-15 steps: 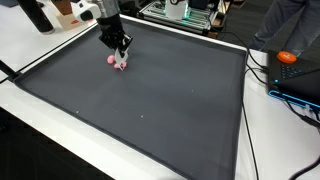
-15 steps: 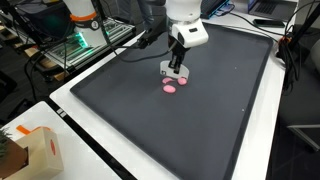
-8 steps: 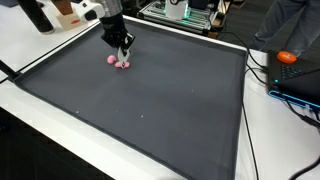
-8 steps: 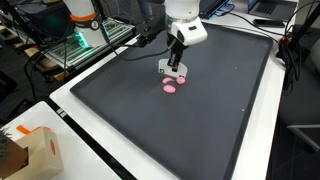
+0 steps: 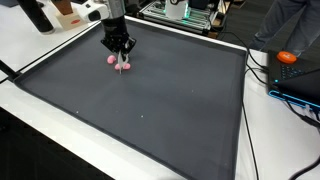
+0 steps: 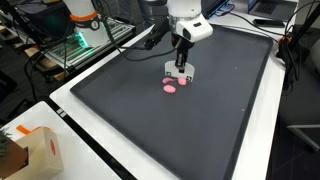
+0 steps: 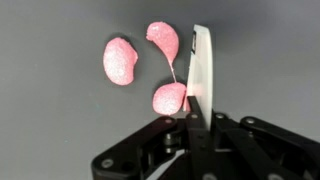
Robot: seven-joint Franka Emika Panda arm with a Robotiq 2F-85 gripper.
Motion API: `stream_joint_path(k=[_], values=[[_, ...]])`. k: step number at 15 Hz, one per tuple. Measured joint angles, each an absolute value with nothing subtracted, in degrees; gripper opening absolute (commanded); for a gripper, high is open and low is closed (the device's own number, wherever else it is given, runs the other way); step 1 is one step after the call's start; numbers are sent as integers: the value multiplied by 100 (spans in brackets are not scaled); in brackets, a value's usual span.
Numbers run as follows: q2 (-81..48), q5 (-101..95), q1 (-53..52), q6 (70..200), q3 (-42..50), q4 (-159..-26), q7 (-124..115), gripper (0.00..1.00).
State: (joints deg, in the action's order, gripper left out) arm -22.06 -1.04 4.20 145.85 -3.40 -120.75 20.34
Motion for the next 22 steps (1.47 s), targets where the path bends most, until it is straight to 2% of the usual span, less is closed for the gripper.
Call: stream_joint_path(k=[16, 22], values=[[-2363, -199, 305, 16070, -529, -12086, 2024, 1], [-2121, -715, -57, 16157, -162, -12139, 1249, 1]])
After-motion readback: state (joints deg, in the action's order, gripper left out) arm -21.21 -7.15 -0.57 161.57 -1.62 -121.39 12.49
